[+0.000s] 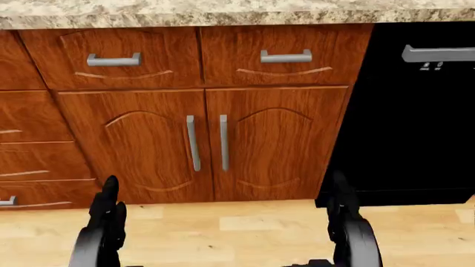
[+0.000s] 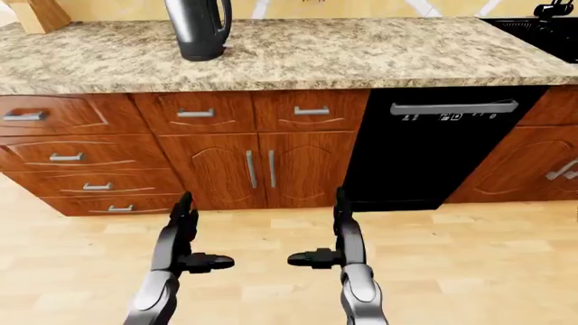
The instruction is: Close the lid of the electric kettle.
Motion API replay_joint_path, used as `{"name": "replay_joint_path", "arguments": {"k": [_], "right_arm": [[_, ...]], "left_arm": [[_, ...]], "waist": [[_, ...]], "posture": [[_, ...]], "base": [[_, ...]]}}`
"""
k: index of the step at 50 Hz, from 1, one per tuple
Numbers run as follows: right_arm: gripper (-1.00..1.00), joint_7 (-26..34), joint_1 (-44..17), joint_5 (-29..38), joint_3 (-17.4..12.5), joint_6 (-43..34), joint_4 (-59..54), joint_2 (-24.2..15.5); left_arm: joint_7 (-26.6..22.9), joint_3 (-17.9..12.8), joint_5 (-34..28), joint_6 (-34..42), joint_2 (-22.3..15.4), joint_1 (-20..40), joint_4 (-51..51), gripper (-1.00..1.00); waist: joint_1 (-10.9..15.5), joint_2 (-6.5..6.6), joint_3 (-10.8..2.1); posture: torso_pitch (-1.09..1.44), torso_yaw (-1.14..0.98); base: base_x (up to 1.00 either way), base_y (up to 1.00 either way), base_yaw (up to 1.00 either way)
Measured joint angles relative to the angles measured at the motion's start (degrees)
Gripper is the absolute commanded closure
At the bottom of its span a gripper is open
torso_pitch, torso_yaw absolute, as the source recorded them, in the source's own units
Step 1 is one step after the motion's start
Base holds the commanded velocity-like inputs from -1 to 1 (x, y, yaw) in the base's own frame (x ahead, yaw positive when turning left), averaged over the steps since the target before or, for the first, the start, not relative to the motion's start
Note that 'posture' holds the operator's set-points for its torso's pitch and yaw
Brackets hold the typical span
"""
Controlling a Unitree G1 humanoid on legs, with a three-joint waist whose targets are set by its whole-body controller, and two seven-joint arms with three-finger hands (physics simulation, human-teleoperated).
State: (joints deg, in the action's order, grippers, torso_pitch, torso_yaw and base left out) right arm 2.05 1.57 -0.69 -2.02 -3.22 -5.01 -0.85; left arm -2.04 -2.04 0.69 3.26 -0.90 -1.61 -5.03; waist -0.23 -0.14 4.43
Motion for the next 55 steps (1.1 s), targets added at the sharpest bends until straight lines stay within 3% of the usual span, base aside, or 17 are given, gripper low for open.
{"name": "replay_joint_path", "arguments": {"k": [1,3,5,7,13,22,30,37,43,48,51,55], "right_arm": [[-1.0,0.0,-0.1,0.0,0.1,0.2,0.7,-0.1],[-1.0,0.0,-1.3,0.1,-0.2,1.6,2.6,-0.4],[-1.0,-0.1,-1.5,0.3,-0.1,3.0,2.2,-0.1],[-1.0,0.1,-0.8,0.3,0.1,3.2,1.0,-0.1],[-1.0,0.2,-0.7,0.5,-0.2,2.2,-0.5,-0.3],[-1.0,0.3,-0.9,0.6,-0.1,2.7,0.5,-0.3],[-1.0,0.4,-0.7,0.6,-0.4,2.2,1.0,-0.5],[-1.0,0.9,0.5,-0.2,-2.1,-1.9,9.5,-1.1],[-1.0,1.6,1.8,-1.9,-5.9,-7.8,20.1,-2.0],[-1.0,2.3,2.4,-2.8,-9.8,-14.9,31.2,-2.8],[-1.0,3.2,2.2,-3.3,-12.6,-20.0,38.5,-3.3],[-1.0,5.3,1.1,-4.4,-19.5,-29.4,50.4,-5.1]], "left_arm": [[-0.1,-0.1,0.1,-0.1,-0.1,0.0,0.9,-1.0],[-0.2,-0.3,0.3,-1.5,-0.3,1.2,3.2,-1.0],[-0.3,-0.3,0.4,-2.6,-0.2,1.5,3.2,-1.0],[-0.5,-0.2,0.4,-2.5,-0.2,0.9,2.2,-1.0],[-0.5,-0.6,0.4,-2.0,-0.4,1.1,-0.5,-1.0],[-0.8,-0.4,0.3,-2.4,-0.4,1.3,0.4,-1.0],[-0.9,-0.7,0.6,-1.1,-0.4,1.1,1.9,-1.0],[-1.1,-3.0,2.3,2.4,-1.4,1.7,5.9,-1.0],[-0.9,-6.8,5.5,9.0,-2.9,2.8,15.0,-1.0],[0.1,-12.4,9.7,16.7,-5.3,4.8,24.2,-1.0],[1.4,-17.2,13.9,23.2,-7.5,6.6,31.0,-1.0],[5.8,-28.2,24.2,36.9,-13.6,10.8,44.4,-1.0]], "waist": [[-0.1,-0.23,-0.59],[0.3,-0.2,-3.44],[0.4,-0.56,-2.39],[0.5,-0.49,-3.11],[0.4,-0.22,-3.14],[0.4,-0.24,-4.19],[0.4,-0.19,-4.02],[0.4,-0.24,-3.68],[0.5,-0.29,-3.56],[0.4,-0.17,-3.5],[0.3,-0.12,-3.38],[0.3,-0.02,-3.04]], "posture": [[0.0,0.0],[0.0,0.0],[0.0,0.0],[0.0,0.0],[0.0,0.0],[0.0,0.0],[0.0,0.0],[0.0,0.0],[0.0,0.0],[0.0,0.0],[0.0,0.0],[0.0,0.0]], "base": [[0.0,0.0,0.0],[0.0,0.0,0.0],[0.0,0.0,0.0],[0.0,0.0,0.0],[0.0,0.0,0.0],[0.0,0.0,0.0],[0.0,0.0,0.0],[0.0,0.0,0.0],[0.0,0.0,0.0],[0.0,0.0,0.0],[0.0,0.0,0.0],[0.0,0.0,0.0]]}}
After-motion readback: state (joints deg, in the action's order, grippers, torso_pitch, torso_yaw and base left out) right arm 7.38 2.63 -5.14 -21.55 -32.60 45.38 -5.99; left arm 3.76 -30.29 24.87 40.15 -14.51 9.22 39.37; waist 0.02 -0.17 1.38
